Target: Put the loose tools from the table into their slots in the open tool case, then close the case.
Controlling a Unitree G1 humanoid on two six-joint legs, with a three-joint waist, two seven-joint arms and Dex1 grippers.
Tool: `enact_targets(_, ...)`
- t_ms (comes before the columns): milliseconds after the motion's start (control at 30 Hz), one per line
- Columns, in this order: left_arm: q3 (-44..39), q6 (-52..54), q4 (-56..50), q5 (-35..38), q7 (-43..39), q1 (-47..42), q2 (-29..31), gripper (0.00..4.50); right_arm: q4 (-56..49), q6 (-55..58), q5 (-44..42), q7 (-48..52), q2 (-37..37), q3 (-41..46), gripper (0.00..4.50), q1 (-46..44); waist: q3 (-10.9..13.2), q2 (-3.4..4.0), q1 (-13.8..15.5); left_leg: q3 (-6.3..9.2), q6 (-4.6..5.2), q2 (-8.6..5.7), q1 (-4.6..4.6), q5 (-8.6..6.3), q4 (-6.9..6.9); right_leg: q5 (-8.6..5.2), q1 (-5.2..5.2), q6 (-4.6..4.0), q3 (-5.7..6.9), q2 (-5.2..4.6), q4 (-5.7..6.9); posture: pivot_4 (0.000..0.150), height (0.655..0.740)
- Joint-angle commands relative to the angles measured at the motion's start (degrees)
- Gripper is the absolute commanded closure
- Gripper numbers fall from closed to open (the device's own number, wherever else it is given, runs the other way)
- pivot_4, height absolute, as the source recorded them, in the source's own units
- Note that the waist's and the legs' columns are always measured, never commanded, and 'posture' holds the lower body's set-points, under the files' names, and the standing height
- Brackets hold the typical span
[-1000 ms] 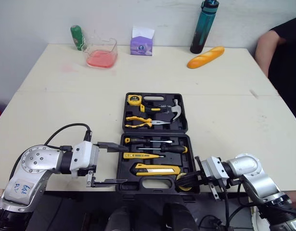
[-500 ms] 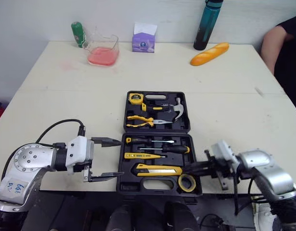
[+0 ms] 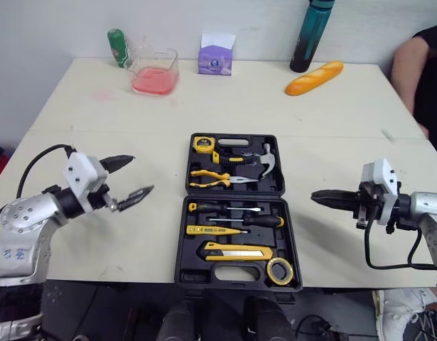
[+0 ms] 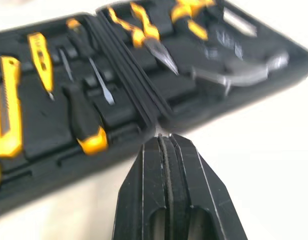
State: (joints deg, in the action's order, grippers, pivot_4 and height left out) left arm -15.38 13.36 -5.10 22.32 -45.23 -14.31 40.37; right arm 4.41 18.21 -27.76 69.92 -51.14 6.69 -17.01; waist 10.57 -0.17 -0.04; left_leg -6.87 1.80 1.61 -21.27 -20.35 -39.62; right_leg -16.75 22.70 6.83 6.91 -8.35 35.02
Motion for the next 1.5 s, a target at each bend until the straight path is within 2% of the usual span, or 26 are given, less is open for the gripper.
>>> enact_targets(33,3.6,3.7,0.5,-1.9,2.2,-1.6,-0.7,1.75,1.8,-1.8,3.1,-2.6,2.1,-1.2,4.50,-2.0,0.0,0.00,0.0,0.00,0.00,0.00,0.01,0.00,0.00,0.00,-0.01,0.00,0.01,0.01,0.01,0.150,0.7400)
enact_targets(200,8.7,7.0,1.4,-4.2,2.8,-3.0,-2.1,4.28,7.1,-6.6,9.7,-6.0,4.8,-4.3,4.50,-5.1,0.0,0.01,-0.2,-0.08,-0.02,-0.01,0.03,0.01,0.00,0.00,0.01,0.01,0.00,0.04,0.01,0.150,0.7400)
enact_targets(233,9.3,7.4,1.5,-4.4,2.9,-3.1,-2.3,4.47,7.7,-7.2,10.5,-6.2,5.1,-4.7,4.50,-5.5,0.0,0.01,-0.2,-0.09,-0.03,-0.01,0.01,0.02,0.00,0.00,0.03,0.01,-0.01,0.05,0.02,0.150,0.7400)
enact_targets(467,14.7,8.8,2.9,-6.6,3.8,-4.3,-6.6,4.47,7.2,-7.5,13.1,-5.9,8.5,-8.6,4.50,-7.2,0.0,0.01,-0.1,-0.06,-0.10,0.02,0.04,0.09,-0.02,0.00,0.02,0.00,0.00,0.08,0.08,0.150,0.7400)
enact_targets(1033,18.4,9.9,5.4,-9.0,3.8,-6.8,-10.5,4.47,6.3,-7.6,15.5,-6.3,12.2,-11.2,4.50,-9.1,0.0,0.02,-0.1,-0.03,-0.10,0.03,0.03,0.10,-0.12,0.00,0.01,0.00,-0.01,0.08,0.16,0.150,0.7400)
enact_targets(1500,19.0,11.2,7.9,-11.1,4.6,-10.6,-13.1,4.47,15.1,-10.5,19.9,-7.4,15.4,-12.4,4.50,-16.1,0.0,0.01,-0.2,-0.02,-0.08,0.01,0.03,0.12,-0.34,0.00,0.02,0.00,-0.04,0.02,0.41,0.150,0.7400)
